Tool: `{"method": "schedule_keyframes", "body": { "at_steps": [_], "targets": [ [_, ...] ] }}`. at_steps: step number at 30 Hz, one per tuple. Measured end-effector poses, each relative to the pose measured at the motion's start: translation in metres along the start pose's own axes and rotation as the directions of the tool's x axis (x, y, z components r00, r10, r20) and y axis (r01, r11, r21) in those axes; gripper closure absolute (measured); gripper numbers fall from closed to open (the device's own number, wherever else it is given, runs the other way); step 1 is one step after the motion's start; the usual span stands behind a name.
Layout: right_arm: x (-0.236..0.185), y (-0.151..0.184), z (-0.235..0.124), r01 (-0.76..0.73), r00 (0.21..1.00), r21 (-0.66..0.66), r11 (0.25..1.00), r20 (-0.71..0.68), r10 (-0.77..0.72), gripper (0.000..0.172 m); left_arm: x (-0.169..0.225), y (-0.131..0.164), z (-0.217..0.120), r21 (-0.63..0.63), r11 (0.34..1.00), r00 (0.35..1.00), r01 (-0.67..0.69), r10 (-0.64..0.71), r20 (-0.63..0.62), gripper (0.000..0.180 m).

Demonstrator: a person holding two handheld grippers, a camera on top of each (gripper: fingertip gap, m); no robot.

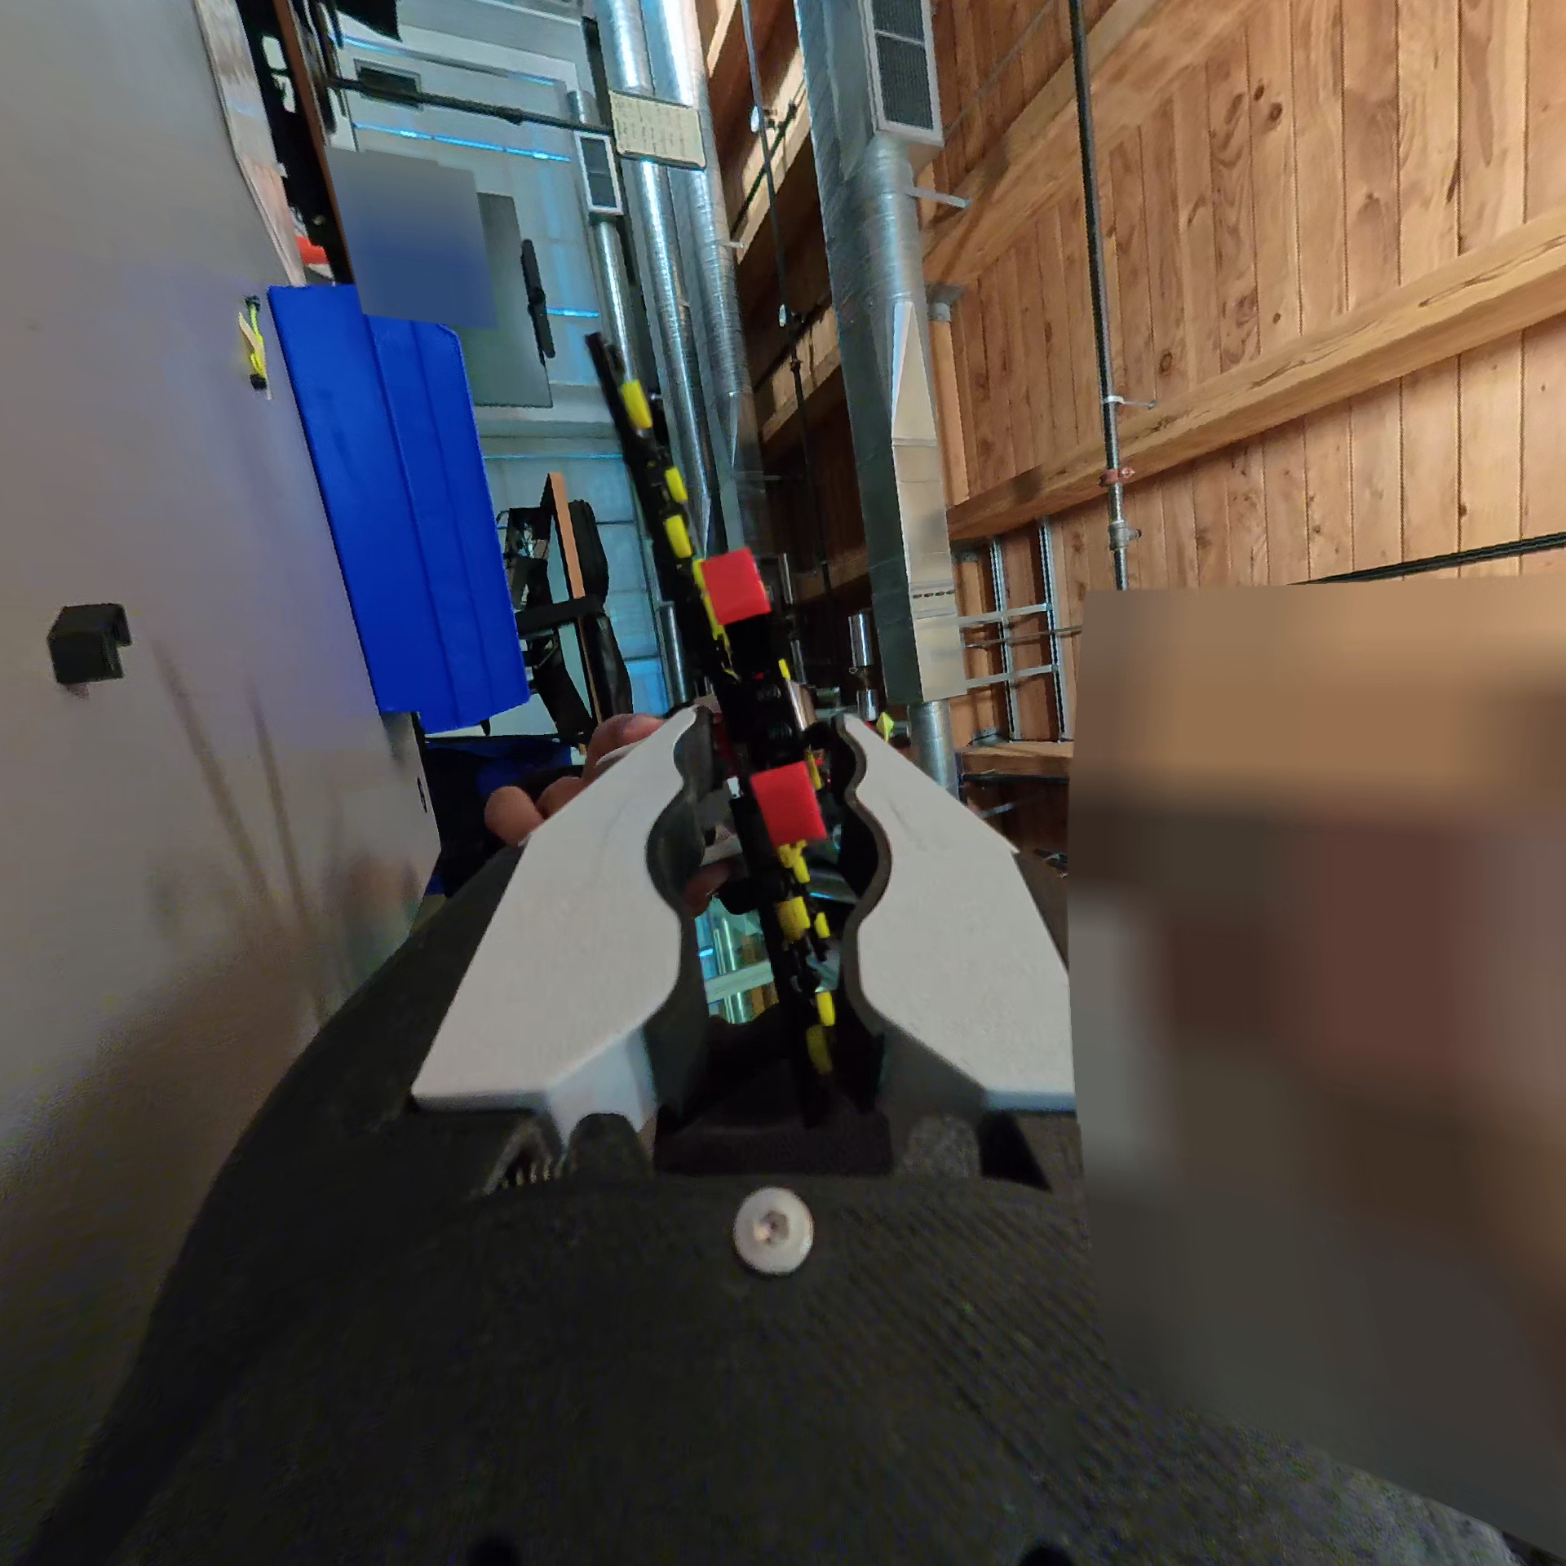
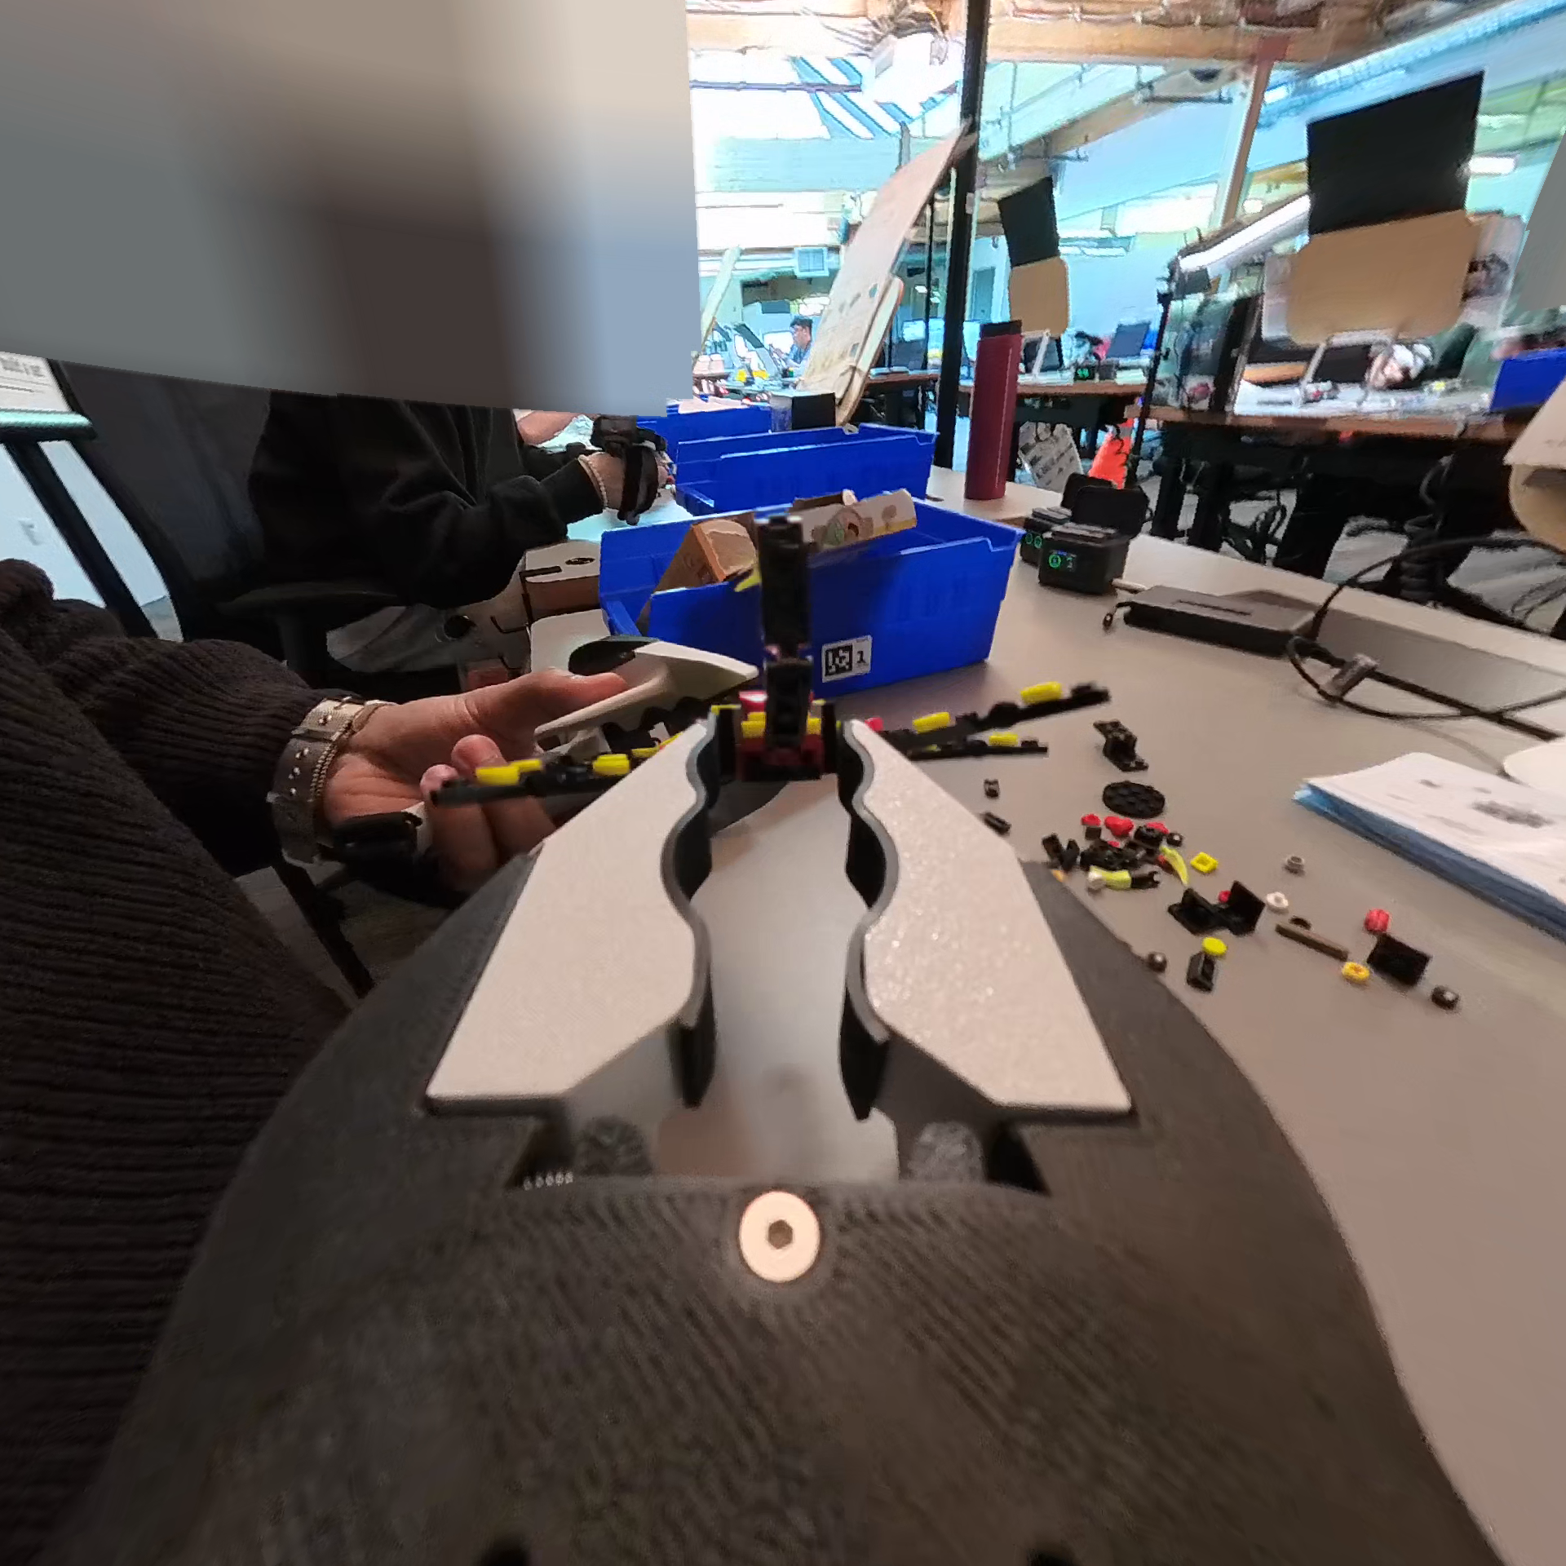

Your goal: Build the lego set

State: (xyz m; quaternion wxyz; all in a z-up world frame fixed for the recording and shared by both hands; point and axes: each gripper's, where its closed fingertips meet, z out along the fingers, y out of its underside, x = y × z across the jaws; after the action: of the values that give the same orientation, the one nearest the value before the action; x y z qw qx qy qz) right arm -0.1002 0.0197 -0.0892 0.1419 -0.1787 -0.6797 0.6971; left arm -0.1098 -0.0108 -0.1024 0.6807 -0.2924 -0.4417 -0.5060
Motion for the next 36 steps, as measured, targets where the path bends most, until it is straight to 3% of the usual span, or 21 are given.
{"method": "schedule_keyframes", "body": {
  "at_steps": [1,4,8,13,18,27,36],
  "targets": [
    [0.001,0.001,0.002,-0.014,1.0,-0.003,1.0,-0.01,0.014,0.145,0.0,-0.002,-0.001,0.015,1.0,1.0,0.004,-0.004,0.0,0.157],
    [0.006,0.003,0.003,-0.087,0.996,-0.006,0.996,-0.021,0.087,0.128,-0.002,-0.012,-0.006,0.066,0.998,1.0,-0.01,0.009,0.014,0.156],
    [0.006,0.008,-0.003,-0.272,0.962,-0.005,0.962,0.002,0.272,0.121,0.0,-0.02,-0.01,0.11,0.993,0.999,-0.034,0.032,0.017,0.157],
    [0.003,0.022,0.005,-0.503,0.862,-0.027,0.864,0.048,0.504,0.117,0.0,-0.026,-0.014,0.147,0.987,0.998,-0.062,0.058,0.031,0.157],
    [-0.006,0.026,0.01,-0.698,0.711,-0.009,0.716,0.114,0.694,0.127,-0.001,-0.025,-0.013,0.15,0.985,0.996,-0.085,0.079,0.048,0.157],
    [0.015,0.018,0.002,-0.779,0.626,0.11,0.617,0.125,0.769,0.145,-0.009,-0.008,-0.004,0.077,0.984,0.983,-0.158,0.149,0.111,0.157],
    [0.022,0.025,0.0,-0.839,0.544,0.08,0.538,0.108,0.832,0.15,-0.015,-0.007,-0.004,0.058,0.984,0.976,-0.17,0.16,0.146,0.157]
  ]
}}
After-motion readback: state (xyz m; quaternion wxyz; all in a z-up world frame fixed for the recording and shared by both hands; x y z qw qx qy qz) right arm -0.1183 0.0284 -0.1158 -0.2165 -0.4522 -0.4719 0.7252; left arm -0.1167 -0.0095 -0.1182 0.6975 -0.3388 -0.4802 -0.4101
